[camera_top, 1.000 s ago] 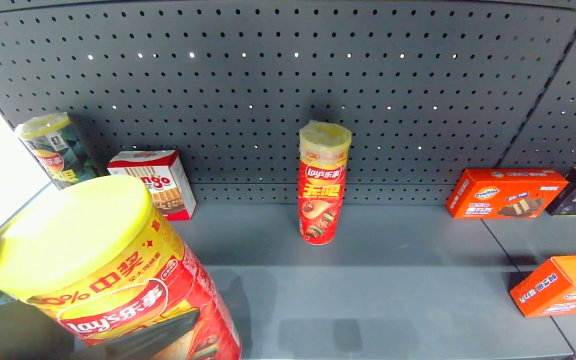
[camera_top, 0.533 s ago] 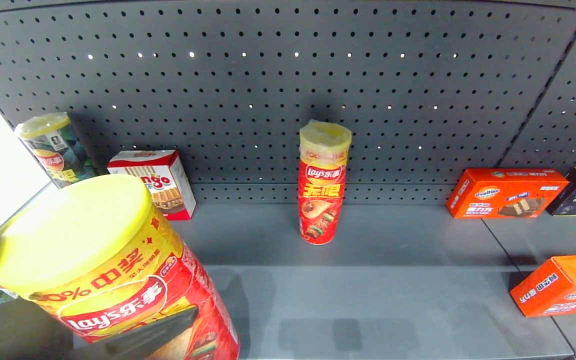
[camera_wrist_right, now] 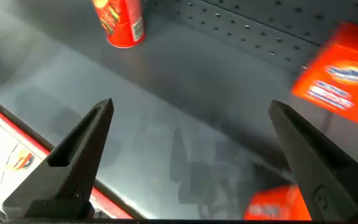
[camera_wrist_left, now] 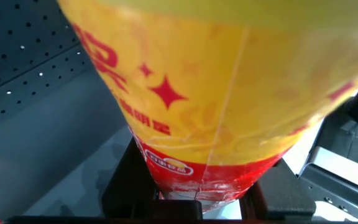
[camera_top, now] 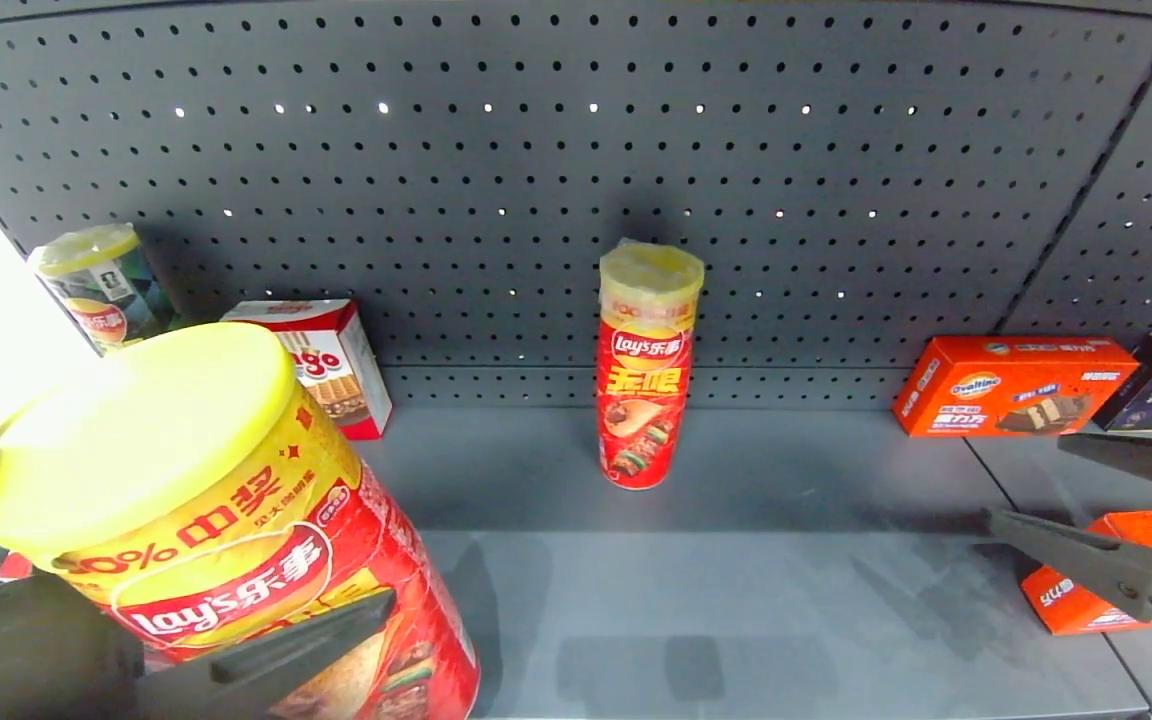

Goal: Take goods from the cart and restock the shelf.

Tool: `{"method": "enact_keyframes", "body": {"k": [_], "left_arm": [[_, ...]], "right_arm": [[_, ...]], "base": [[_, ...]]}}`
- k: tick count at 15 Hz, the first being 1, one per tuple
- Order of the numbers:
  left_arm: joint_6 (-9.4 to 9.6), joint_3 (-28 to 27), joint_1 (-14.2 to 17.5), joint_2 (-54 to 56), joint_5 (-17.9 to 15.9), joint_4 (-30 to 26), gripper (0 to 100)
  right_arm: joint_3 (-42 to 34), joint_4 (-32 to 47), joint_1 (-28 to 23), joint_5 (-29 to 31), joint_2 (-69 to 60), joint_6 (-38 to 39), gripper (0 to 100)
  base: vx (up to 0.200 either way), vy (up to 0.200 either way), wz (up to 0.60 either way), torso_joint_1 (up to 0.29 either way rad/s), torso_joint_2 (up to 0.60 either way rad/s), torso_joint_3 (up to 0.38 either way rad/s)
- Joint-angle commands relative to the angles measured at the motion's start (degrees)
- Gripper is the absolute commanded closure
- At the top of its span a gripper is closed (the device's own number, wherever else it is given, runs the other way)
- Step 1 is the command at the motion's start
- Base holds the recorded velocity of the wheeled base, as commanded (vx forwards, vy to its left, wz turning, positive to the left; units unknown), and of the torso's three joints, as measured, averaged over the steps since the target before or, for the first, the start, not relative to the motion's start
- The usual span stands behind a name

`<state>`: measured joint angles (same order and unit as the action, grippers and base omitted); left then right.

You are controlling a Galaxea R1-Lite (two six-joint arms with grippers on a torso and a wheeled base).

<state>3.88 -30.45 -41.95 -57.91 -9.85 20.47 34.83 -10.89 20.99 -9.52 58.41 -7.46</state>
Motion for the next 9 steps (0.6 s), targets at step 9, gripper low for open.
{"method": "enact_keyframes", "body": {"k": [9], "left_arm": [[-0.10, -1.10, 0.02, -0.37, 0.53, -0.25, 100]], "right_arm": [[7.27, -7.22, 3.97, -9.99, 15.51, 0.34, 0]], "base": [[0.000, 0.000, 0.00, 0.000, 0.00, 0.000]]}}
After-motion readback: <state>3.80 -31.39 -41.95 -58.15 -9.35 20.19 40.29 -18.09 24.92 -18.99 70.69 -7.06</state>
